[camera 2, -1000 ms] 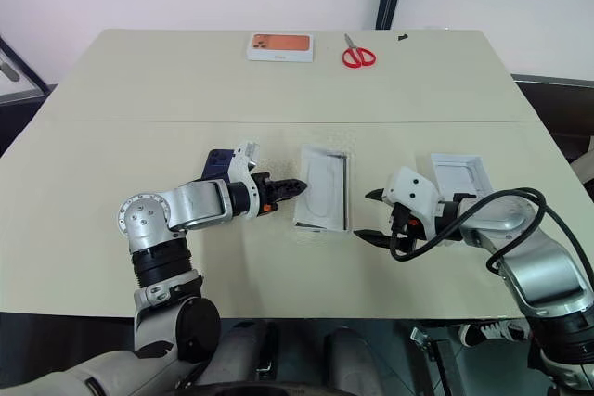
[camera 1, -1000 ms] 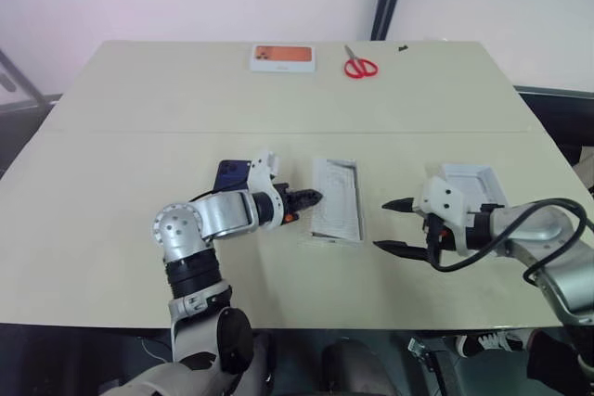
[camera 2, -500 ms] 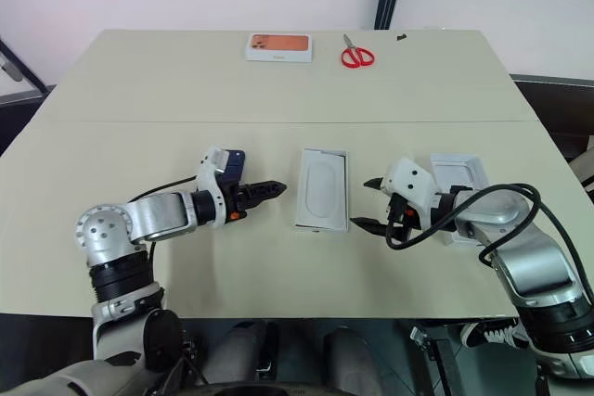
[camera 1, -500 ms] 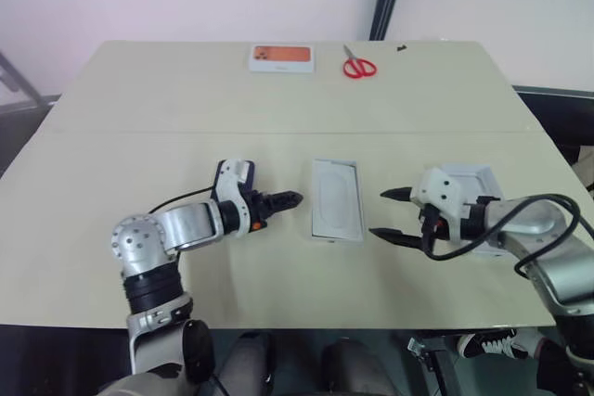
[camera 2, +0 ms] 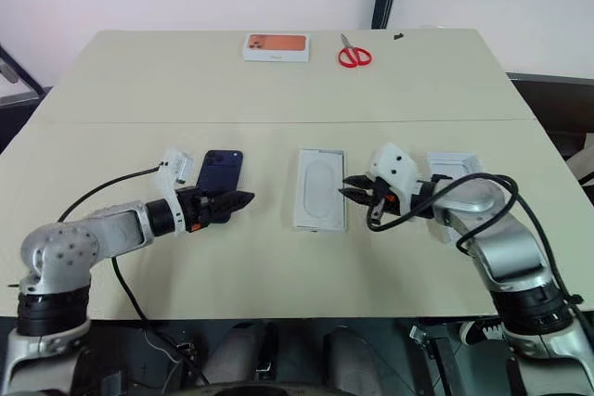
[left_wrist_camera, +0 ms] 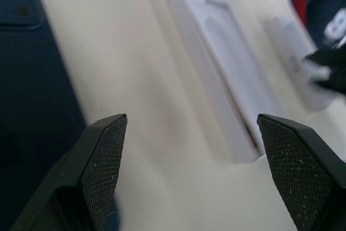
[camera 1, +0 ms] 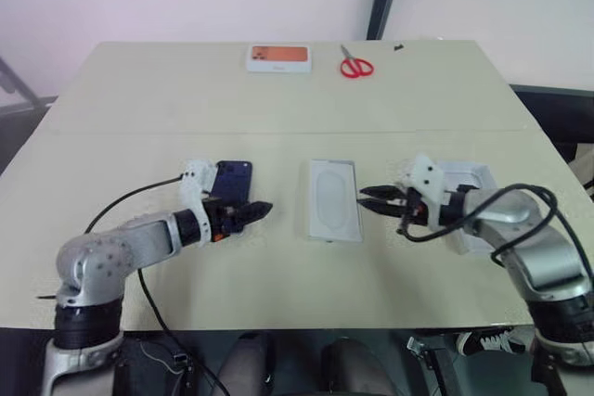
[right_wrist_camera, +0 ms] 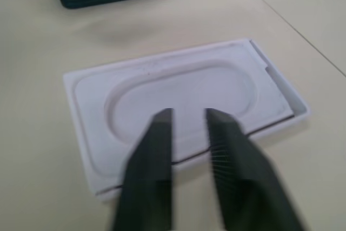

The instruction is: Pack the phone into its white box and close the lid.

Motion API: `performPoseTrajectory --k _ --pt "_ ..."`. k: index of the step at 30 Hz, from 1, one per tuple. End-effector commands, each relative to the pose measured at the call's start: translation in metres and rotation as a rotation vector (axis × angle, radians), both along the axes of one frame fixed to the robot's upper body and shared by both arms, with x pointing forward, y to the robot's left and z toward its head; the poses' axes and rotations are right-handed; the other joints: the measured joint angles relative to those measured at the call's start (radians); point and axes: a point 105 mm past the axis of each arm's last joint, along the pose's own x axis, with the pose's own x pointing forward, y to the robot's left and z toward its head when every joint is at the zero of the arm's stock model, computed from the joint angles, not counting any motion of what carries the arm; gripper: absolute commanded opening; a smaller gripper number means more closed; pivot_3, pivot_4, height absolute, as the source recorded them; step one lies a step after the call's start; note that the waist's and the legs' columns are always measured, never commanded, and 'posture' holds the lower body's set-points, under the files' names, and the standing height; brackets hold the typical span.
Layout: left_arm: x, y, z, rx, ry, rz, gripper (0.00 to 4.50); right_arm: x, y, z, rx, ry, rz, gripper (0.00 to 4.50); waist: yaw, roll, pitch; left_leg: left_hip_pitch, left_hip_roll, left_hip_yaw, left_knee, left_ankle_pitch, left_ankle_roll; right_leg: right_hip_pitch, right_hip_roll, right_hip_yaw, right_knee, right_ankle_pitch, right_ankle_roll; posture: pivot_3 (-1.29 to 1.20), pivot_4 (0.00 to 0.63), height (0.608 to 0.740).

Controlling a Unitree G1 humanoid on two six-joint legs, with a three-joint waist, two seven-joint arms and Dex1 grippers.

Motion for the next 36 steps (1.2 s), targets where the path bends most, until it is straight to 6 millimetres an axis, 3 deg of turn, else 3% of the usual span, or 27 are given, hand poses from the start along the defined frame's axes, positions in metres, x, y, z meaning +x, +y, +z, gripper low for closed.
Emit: performPoseTrajectory --k 1,4,7,15,18,20,36 --pt "0.006 0.013 0.009 0.110 -0.218 0.010 4.07 0.009 0.008 0.002 -0.039 -0.059 -0.028 0.01 0.001 0.000 0.000 0.000 0.000 0.000 0.000 0.000 0.000 0.000 0.000 0.000 0.000 0.000 0.000 0.00 0.150 0.740" --pt "0.012 0.025 0.015 0.165 -0.349 0.022 4.07 0.014 0.021 -0.002 -0.062 -0.076 -0.030 0.01 0.001 0.000 0.000 0.000 0.000 0.000 -0.001 0.000 0.001 0.000 -0.001 0.000 0.000 0.000 0.000 0.00 0.150 0.740" --pt "0.012 0.024 0.028 0.140 -0.425 -0.032 4.07 0.023 0.029 -0.004 -0.084 -0.091 -0.069 0.01 0.001 0.000 0.000 0.000 0.000 0.000 -0.001 -0.001 0.002 -0.001 -0.001 0.000 0.000 0.000 0.000 0.00 0.150 0.740" --pt "0.011 0.023 0.031 0.132 -0.457 -0.063 4.07 0.028 0.032 -0.006 -0.097 -0.093 -0.099 0.01 -0.004 0.000 0.000 -0.001 0.000 0.000 -0.001 -0.004 0.006 -0.001 -0.001 0.000 0.000 0.000 0.000 0.00 0.150 0.740" --pt "-0.017 -0.003 0.028 0.192 -0.450 -0.336 4.07 0.055 0.036 -0.010 -0.205 -0.128 -0.212 0.01 -0.023 0.000 0.000 -0.001 0.000 0.000 -0.001 -0.004 0.007 -0.002 -0.001 0.000 0.000 0.000 0.000 0.00 0.150 0.740" --pt "-0.025 -0.008 0.029 0.195 -0.446 -0.397 4.07 0.063 0.040 -0.008 -0.220 -0.138 -0.234 0.01 -0.024 0.001 0.001 -0.001 0.000 0.000 -0.002 -0.003 0.005 -0.002 -0.001 0.000 0.001 0.000 0.000 0.00 0.150 0.740" --pt "-0.031 -0.002 0.020 0.314 -0.449 -0.428 4.07 0.063 0.054 -0.012 -0.262 -0.141 -0.173 0.01 -0.023 0.001 0.001 -0.001 0.000 0.000 -0.003 -0.004 0.007 -0.003 -0.001 0.000 0.001 0.000 0.000 0.00 0.150 0.740"
